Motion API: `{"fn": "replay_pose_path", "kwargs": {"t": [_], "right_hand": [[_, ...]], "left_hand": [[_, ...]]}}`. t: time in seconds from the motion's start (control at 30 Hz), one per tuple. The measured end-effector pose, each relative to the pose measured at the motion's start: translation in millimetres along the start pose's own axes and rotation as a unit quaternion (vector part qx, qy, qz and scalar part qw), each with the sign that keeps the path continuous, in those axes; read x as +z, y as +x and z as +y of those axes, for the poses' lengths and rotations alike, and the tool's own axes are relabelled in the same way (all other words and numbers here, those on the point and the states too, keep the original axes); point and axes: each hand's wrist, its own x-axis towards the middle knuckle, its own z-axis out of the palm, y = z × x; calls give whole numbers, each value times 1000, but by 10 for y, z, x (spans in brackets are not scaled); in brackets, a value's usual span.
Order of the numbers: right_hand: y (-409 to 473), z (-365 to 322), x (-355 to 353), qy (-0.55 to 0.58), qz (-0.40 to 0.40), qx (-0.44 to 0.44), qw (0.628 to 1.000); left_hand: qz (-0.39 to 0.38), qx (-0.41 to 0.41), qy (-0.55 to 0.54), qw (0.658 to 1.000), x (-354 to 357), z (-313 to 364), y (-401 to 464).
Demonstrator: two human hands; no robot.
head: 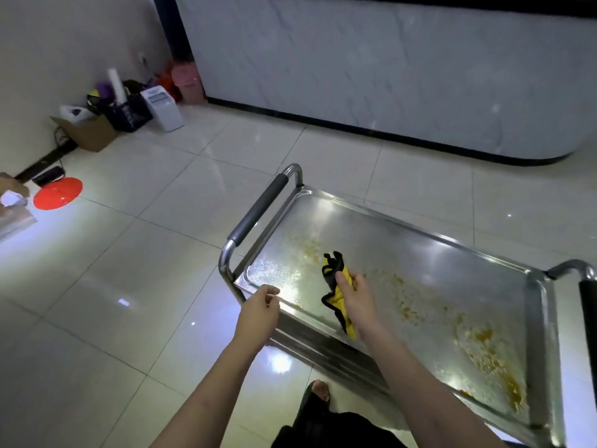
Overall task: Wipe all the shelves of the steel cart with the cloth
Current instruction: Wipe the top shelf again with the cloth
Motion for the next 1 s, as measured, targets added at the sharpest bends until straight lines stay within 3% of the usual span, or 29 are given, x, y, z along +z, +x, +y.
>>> {"fn": "replay_pose_path", "kwargs": {"t": [0.33,0.57,0.63,0.77,0.87,1.0], "right_hand": [[820,94,194,-56,3,5,998],[1132,94,459,-181,-6,-12,983],[1224,149,534,-279,-8,-58,958],[1356,175,720,-438,0,-212,874],[1503,319,834,-501,-5,-293,814],[1662,237,926,-495,-14,-389,777]], "left_hand": [[-11,24,58,998,-97,201,1150],[-21,126,119,985,-191,290,1883],[-22,165,149,975,-264,311,2087],[-30,276,227,934,-400,313,2465],[-45,336,248,907,-469,287,2769],[-43,393,269,878,-546,302,3032]]}}
